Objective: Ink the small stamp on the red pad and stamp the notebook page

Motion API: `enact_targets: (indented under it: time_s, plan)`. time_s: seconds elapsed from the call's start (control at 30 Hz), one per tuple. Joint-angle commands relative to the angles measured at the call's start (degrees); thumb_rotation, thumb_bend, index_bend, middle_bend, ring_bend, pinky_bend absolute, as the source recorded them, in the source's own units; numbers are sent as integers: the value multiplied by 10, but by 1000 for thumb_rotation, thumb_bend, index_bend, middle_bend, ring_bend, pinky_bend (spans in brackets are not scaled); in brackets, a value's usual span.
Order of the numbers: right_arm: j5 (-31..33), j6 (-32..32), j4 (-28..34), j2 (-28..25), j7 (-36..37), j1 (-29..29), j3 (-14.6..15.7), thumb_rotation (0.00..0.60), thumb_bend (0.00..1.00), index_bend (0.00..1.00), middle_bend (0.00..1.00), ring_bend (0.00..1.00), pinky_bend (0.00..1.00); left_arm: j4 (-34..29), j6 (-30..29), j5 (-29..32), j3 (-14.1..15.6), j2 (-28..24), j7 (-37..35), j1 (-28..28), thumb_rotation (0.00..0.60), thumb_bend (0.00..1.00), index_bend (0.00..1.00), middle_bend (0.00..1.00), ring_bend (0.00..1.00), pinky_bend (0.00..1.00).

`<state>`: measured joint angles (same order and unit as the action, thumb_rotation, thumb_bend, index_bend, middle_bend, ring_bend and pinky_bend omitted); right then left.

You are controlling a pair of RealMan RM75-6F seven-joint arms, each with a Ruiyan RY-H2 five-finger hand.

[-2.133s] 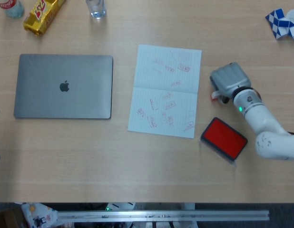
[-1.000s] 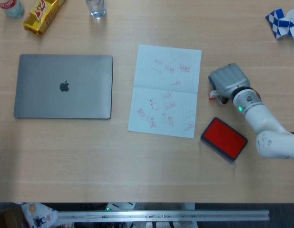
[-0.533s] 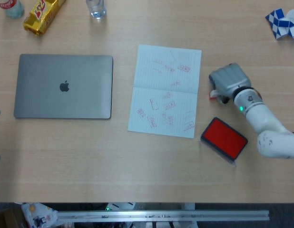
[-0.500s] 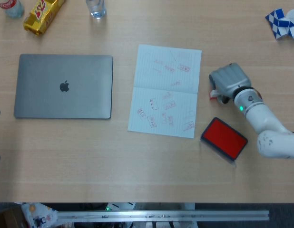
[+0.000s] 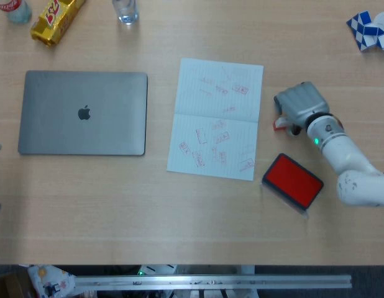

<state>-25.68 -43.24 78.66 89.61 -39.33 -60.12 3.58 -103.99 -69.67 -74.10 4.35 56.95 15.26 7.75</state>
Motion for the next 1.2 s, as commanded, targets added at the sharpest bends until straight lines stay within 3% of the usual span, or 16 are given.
enact_targets:
  time_s: [0.03,0.4,0.73,0.97,1.2]
  plan:
    - [-1,0,0,-1,1,0,-1,600,214,433,643,524,317,-1,0,0,0,0,1,0,600,209,0,0,14,3]
    - [-15,-12,24,-26,3,6,2,600,193,419,643,523,317,-3,-2,-2,0,-2,1,1,600,209,0,0,14,3]
    - [-60,-64,115,-113,22,32,5,600,201,398,581,516,313,-3,-19,-6,-8,0,-5,-3,600,209,0,0,14,3]
    - [-132,-174,183,-182,60,99,10,600,235,390,483,458,313,25,-81,-35,-27,31,-28,-18,600,208,0,0,14,3]
    - [-251,-314,178,-205,140,203,16,600,255,390,421,365,312,60,-131,-60,-45,63,-47,-30,600,209,0,0,13,3]
